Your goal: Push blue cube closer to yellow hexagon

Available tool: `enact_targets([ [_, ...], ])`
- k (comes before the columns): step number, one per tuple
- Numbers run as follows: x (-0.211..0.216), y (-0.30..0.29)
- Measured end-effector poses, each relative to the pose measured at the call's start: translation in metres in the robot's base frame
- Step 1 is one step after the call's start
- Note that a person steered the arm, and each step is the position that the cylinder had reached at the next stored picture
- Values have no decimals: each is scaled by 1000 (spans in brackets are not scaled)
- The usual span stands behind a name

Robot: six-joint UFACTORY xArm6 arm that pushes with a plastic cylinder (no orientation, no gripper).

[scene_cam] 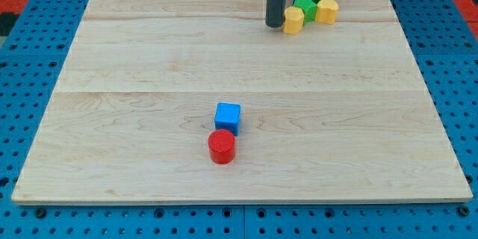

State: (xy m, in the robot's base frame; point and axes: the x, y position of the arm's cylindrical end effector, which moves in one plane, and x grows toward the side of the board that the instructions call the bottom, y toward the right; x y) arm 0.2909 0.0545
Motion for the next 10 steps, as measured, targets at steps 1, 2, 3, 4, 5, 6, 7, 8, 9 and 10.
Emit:
enact_targets([
  [1,53,-11],
  [2,111,-11],
  [3,158,-10],
  [4,202,-11],
  [5,219,-17],
  [6,222,-54],
  [7,215,-88],
  [8,199,-105],
  [9,197,-136],
  [10,212,-161],
])
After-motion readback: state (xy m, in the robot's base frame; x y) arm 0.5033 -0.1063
